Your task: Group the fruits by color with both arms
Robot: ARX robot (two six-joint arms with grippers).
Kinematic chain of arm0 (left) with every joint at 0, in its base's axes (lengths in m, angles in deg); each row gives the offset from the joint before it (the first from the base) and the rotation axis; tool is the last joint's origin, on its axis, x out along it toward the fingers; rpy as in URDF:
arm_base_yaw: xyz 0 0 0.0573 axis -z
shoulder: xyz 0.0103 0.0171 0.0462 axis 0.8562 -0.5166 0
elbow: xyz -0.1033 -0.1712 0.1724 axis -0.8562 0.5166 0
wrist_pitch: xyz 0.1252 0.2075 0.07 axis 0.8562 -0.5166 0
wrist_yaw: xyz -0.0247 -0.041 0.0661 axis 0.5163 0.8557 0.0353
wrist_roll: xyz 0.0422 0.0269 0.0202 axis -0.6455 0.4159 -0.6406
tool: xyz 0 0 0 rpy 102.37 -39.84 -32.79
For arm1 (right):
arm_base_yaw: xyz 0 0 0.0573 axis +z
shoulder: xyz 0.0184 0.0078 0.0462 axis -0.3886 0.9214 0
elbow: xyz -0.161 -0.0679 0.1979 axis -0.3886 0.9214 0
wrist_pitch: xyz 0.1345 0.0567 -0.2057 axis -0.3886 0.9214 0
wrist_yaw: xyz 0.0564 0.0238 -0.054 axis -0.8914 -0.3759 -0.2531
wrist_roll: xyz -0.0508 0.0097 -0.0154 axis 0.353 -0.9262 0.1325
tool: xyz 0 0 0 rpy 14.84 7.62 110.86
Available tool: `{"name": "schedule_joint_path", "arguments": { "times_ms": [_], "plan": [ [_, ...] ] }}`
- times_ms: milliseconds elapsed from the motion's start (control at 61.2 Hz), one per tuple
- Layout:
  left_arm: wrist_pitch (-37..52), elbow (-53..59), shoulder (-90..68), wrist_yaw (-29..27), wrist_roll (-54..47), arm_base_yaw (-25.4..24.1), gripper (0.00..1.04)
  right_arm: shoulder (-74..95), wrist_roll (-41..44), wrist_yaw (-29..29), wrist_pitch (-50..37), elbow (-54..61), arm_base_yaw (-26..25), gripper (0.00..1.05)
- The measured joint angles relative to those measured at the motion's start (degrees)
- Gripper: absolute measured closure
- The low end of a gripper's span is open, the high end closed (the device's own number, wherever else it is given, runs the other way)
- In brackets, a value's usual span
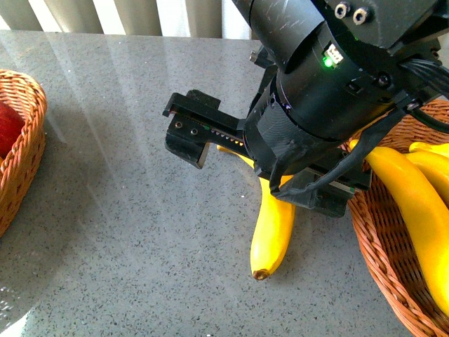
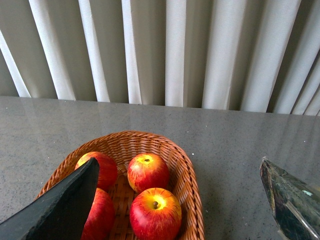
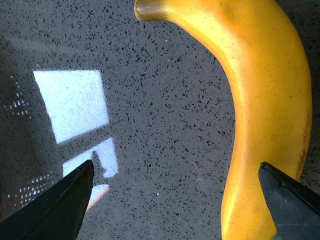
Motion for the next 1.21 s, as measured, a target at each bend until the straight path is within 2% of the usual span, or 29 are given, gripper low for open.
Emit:
{"name": "schedule_joint_path", "arguments": {
  "times_ms": [1143, 1176, 1208],
  "plan": [
    [0.00, 0.00, 0.00, 0.00, 0.00, 0.00, 0.09, -0.66, -1.22, 2.80, 1.86, 0.00, -0.11, 0.09],
    [0.00, 0.00, 0.00, 0.00, 0.00, 0.00, 0.09, -1.01, -0.09, 4.52, 0.24, 0.63, -0.07, 0.09],
    [0.00, 0.00, 0.00, 0.00, 0.00, 0.00, 0.09, -1.64, 2.54, 8.83, -5.79, 2.80, 0.13, 0.09]
  ]
}}
